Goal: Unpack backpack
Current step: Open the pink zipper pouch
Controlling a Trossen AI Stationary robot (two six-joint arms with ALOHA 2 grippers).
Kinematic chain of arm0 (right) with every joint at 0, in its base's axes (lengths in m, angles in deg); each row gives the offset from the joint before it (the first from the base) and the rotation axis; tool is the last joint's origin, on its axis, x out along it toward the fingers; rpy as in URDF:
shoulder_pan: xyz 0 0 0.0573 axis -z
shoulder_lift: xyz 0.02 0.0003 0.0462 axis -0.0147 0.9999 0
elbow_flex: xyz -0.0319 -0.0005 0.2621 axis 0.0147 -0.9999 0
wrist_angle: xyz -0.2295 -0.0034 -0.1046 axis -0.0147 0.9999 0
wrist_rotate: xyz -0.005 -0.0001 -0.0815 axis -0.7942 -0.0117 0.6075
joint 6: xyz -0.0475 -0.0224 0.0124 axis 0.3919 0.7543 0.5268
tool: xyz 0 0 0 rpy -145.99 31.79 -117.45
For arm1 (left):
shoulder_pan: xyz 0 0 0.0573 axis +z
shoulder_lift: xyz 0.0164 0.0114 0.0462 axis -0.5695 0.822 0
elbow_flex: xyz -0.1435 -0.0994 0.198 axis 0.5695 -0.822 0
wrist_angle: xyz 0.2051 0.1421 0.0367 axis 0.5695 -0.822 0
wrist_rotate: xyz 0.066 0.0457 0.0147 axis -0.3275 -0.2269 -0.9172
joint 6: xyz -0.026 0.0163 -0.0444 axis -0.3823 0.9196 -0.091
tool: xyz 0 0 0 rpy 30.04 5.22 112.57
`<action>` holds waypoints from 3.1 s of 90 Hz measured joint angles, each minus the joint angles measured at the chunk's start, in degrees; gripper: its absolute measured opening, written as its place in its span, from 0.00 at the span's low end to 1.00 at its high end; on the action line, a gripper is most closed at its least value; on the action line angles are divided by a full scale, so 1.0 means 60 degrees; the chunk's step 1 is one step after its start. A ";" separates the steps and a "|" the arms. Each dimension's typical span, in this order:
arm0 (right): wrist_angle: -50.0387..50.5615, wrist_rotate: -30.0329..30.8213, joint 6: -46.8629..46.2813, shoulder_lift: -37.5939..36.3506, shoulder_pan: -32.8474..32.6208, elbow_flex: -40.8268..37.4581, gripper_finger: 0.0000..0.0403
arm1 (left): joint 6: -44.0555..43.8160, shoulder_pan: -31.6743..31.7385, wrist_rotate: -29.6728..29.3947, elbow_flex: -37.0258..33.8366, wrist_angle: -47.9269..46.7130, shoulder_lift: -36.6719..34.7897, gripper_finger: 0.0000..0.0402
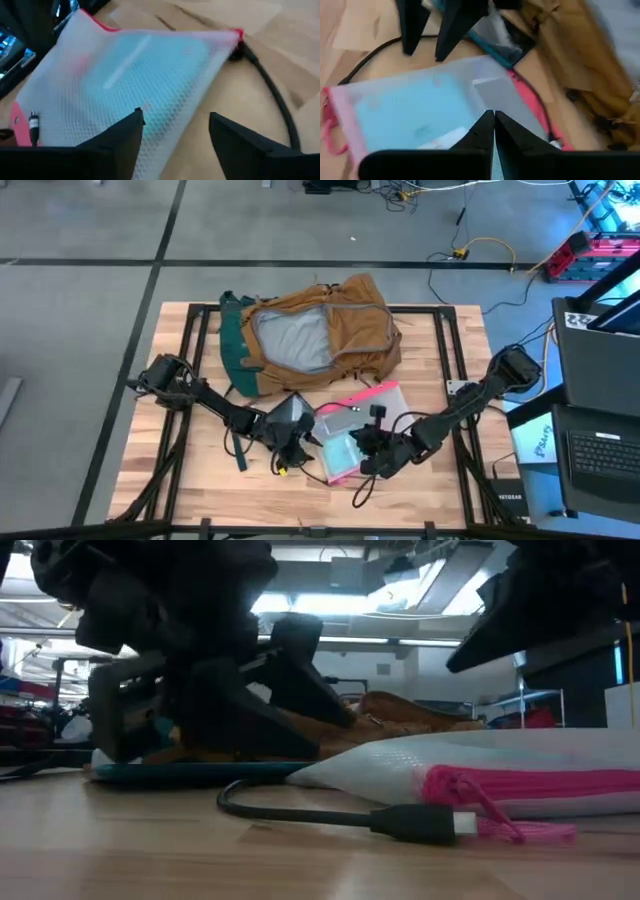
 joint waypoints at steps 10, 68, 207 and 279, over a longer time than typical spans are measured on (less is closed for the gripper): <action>-0.0274 0.0632 0.0076 0.0001 0.0000 0.0000 0.00 | 0.0168 0.0023 -0.0083 -0.0002 0.0125 0.0004 0.58; -0.0650 0.1521 0.0109 0.0382 0.0611 0.0000 0.00 | 0.0956 0.0278 -0.0035 0.1372 0.0325 0.1599 0.59; -0.0733 -0.0287 0.0703 0.1123 0.0684 0.0109 0.00 | 0.1314 0.1634 -0.1690 0.1310 -0.0575 0.1032 0.00; -0.1740 -0.2941 -0.0104 0.1377 0.0681 0.0313 0.00 | 0.1226 0.2249 -0.2010 0.1324 -0.0746 0.0816 0.00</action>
